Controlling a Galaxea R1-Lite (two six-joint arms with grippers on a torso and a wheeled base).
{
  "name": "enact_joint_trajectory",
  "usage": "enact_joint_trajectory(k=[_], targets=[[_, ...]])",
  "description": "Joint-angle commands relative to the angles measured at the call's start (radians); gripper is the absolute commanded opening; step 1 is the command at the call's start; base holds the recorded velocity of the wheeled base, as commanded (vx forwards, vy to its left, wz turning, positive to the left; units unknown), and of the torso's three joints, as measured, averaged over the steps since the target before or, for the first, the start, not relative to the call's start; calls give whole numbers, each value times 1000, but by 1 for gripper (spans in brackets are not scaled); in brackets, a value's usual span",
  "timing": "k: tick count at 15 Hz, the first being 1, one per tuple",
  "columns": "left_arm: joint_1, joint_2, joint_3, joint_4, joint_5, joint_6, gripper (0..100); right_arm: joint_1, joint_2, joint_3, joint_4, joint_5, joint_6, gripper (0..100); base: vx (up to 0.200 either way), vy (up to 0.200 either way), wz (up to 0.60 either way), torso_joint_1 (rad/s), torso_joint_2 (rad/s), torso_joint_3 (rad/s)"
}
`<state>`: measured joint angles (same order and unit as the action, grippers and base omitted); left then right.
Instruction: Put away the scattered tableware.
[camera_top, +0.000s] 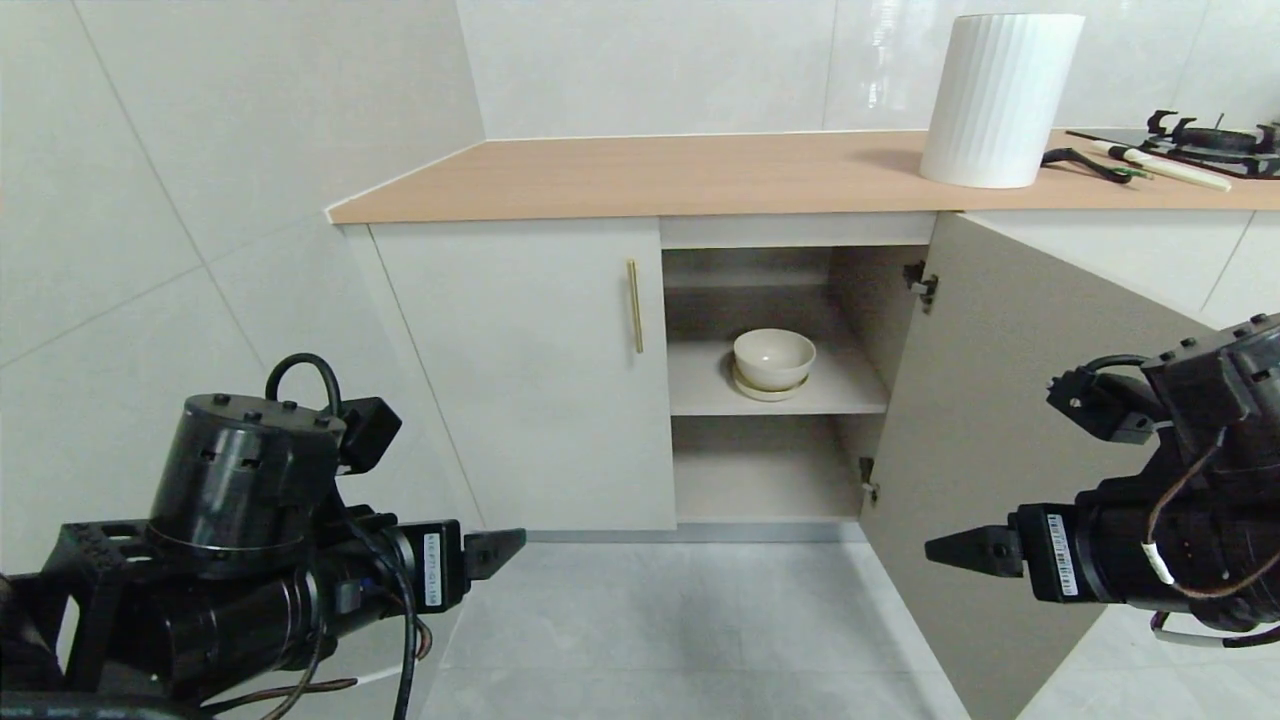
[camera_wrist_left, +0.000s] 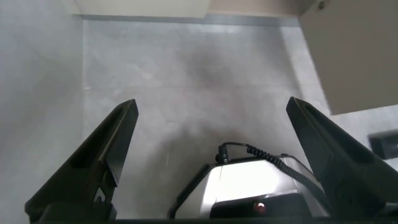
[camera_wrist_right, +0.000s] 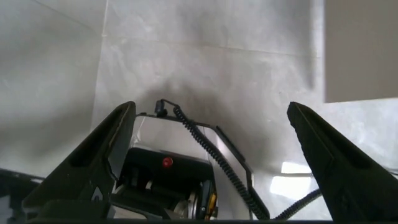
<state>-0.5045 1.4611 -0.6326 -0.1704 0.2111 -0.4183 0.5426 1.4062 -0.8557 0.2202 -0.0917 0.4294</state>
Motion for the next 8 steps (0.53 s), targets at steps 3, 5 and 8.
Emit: enact_joint_trajectory(k=[3, 5, 8], targets=[[1, 2, -1, 0, 1, 0, 100, -1, -59, -109, 242, 7, 0, 100, 0, -200, 0, 4, 7, 1], [1, 2, 1, 0, 1, 0, 100, -1, -81, -180, 393, 9, 0, 100, 0, -200, 0, 2, 0, 5], [1, -2, 1, 2, 1, 0, 100, -78, -136, -269, 528, -16, -12, 100, 0, 0, 0, 0, 0, 0]])
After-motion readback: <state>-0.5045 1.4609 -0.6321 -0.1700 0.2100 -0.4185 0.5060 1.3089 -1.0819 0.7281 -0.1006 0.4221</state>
